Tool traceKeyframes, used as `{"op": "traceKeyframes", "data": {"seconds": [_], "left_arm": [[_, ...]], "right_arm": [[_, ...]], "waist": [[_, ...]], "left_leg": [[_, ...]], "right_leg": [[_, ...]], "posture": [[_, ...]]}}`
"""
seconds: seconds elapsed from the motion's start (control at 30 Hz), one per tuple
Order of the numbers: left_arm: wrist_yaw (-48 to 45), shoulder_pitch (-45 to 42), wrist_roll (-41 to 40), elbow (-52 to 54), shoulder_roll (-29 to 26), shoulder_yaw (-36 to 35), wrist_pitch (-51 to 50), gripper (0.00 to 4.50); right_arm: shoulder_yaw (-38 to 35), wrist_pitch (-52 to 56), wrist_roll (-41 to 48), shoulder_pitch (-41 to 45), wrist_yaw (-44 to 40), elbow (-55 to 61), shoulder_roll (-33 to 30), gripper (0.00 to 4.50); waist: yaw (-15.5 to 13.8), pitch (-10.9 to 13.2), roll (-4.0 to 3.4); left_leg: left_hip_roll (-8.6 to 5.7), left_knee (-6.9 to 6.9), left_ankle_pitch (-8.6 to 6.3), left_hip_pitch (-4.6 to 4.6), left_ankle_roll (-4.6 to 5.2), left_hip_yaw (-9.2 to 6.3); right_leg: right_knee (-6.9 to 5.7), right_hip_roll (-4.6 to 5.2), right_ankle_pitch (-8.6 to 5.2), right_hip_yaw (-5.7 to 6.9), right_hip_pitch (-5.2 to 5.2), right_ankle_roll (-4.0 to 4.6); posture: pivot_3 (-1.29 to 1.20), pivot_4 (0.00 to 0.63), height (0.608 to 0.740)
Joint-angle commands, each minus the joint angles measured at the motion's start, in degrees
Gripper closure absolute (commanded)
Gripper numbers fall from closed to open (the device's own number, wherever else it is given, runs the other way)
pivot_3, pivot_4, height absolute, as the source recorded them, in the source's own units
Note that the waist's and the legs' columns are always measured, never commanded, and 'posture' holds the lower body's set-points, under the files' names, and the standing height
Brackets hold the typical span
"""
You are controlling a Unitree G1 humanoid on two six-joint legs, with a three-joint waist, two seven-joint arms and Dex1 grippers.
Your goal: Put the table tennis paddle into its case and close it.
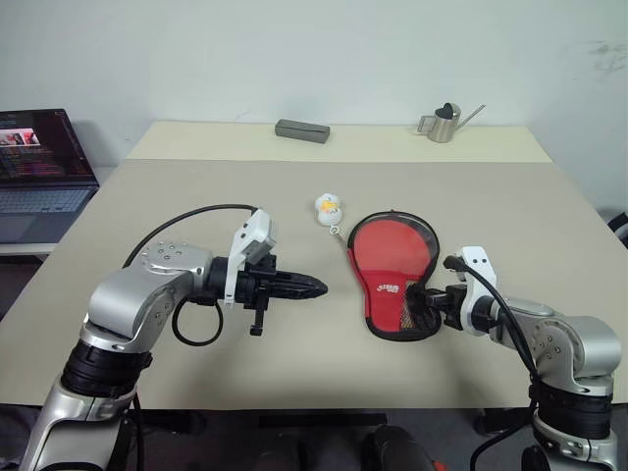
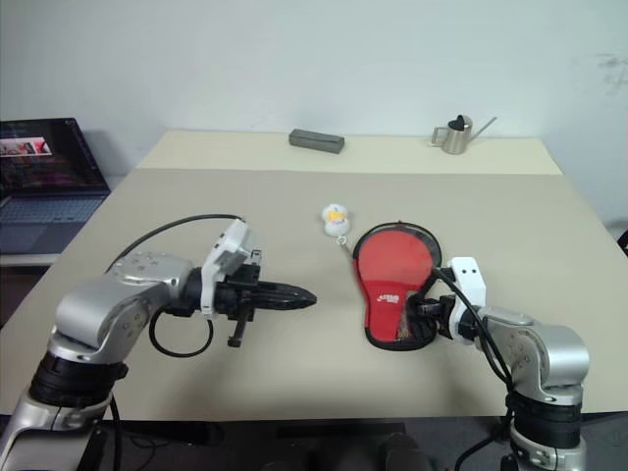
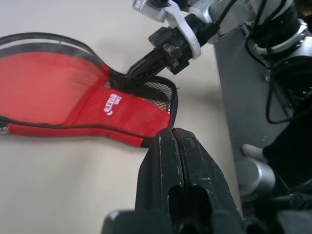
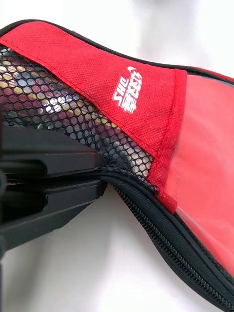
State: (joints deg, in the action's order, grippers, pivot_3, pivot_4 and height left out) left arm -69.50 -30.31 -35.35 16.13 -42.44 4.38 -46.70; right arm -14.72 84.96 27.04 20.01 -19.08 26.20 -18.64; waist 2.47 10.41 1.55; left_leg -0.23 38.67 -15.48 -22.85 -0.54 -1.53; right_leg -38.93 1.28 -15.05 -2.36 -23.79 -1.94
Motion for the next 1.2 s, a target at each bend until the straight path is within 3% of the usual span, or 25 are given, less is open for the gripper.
{"op": "traceKeyframes", "data": {"seconds": [0.03, 0.53, 1.2], "left_arm": [[-0.5, 0.5, -1.7, 2.7, -0.5, 0.2, -0.1, 4.5], [-1.8, 1.5, -2.6, 4.2, -2.2, 2.0, -0.1, 4.5], [-3.3, -0.2, -1.4, 2.4, -2.4, 3.4, 1.2, 4.5]], "right_arm": [[-1.3, 3.1, 1.8, -1.3, -0.3, 3.8, -0.3, 4.45], [-4.3, 7.5, 6.4, -12.4, 0.3, 15.4, 0.8, 4.45], [-6.9, 7.5, 10.0, -19.2, 1.4, 18.2, -2.5, 4.45]], "waist": [[0.0, 0.0, 0.0], [-0.6, 0.0, 0.0], [-0.9, 0.0, 0.02]], "left_leg": [[0.0, 0.0, 0.0, 0.0, 0.0, -0.01], [0.0, -0.02, 0.0, 0.02, 0.0, -0.03], [-0.02, -0.04, -0.02, 0.01, 0.02, -0.1]], "right_leg": [[0.0, 0.0, 0.0, 0.01, 0.0, 0.0], [0.05, -0.01, -0.05, 0.04, 0.04, -0.02], [0.13, -0.01, -0.13, 0.09, 0.11, -0.12]], "posture": [[0.0, 0.15, 0.74], [0.0, 0.15, 0.74], [0.0, 0.15, 0.74]]}}
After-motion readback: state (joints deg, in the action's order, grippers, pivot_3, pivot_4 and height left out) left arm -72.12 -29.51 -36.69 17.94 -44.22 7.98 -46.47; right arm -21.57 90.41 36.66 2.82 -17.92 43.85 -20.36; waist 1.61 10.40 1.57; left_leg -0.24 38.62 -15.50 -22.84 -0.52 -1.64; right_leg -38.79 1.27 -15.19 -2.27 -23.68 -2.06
